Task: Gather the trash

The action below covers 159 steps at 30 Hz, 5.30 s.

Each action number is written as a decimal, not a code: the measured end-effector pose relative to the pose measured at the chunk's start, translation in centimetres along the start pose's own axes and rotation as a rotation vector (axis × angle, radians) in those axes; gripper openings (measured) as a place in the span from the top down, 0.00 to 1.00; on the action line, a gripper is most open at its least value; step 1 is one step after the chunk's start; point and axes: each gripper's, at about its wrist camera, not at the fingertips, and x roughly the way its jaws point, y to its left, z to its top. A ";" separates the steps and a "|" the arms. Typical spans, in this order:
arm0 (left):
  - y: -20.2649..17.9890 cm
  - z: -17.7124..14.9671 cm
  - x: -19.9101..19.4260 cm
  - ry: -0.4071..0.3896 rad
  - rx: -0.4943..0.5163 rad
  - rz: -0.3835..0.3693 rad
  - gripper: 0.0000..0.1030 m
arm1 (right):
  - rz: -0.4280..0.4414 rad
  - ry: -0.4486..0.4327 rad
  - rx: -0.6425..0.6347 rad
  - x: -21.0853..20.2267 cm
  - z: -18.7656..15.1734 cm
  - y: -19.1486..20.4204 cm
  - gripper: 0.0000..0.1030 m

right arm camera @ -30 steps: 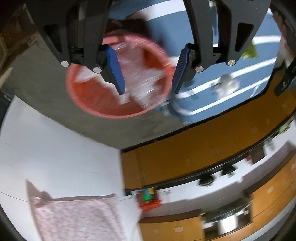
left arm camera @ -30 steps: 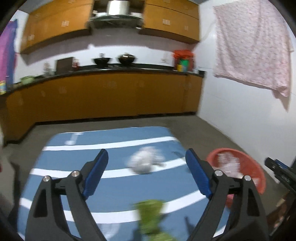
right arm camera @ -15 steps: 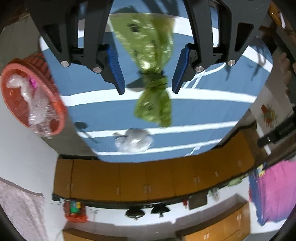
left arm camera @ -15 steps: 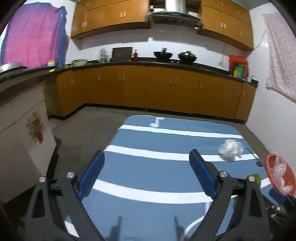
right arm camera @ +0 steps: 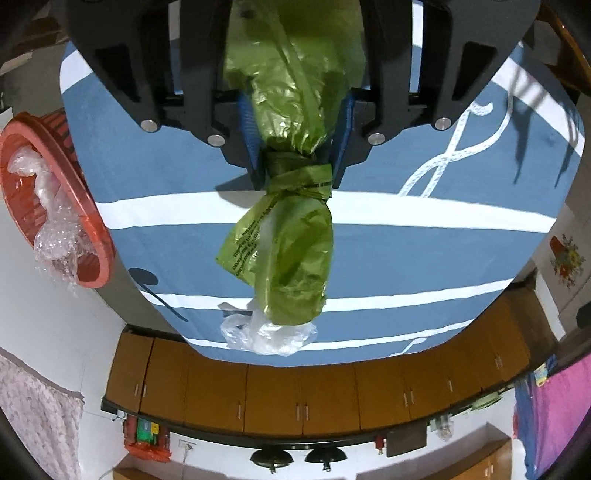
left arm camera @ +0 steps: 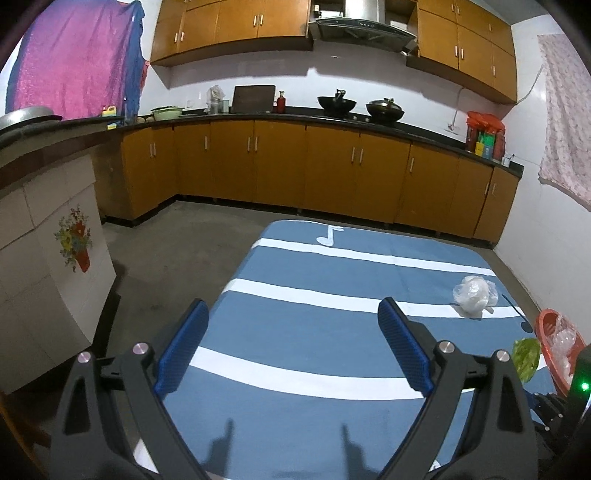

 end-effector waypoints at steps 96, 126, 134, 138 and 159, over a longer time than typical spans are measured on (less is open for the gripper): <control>-28.3 0.3 0.0 0.171 0.404 -0.507 0.59 | -0.261 -0.257 0.380 -13.6 1.2 -18.7 0.68; -39.9 -4.4 -1.2 0.240 0.420 -0.739 0.58 | -0.331 -0.231 0.467 -11.1 2.0 -27.3 0.68; -44.3 -6.3 1.6 0.300 0.437 -0.778 0.57 | -0.299 -0.249 0.508 -9.4 3.4 -30.6 0.68; -45.8 -7.2 2.9 0.327 0.447 -0.788 0.51 | -0.265 -0.250 0.523 -8.5 4.0 -31.6 0.66; -35.0 -4.5 -2.4 0.058 0.399 -0.653 0.04 | -0.463 -0.429 0.410 -17.1 -0.1 -24.8 0.04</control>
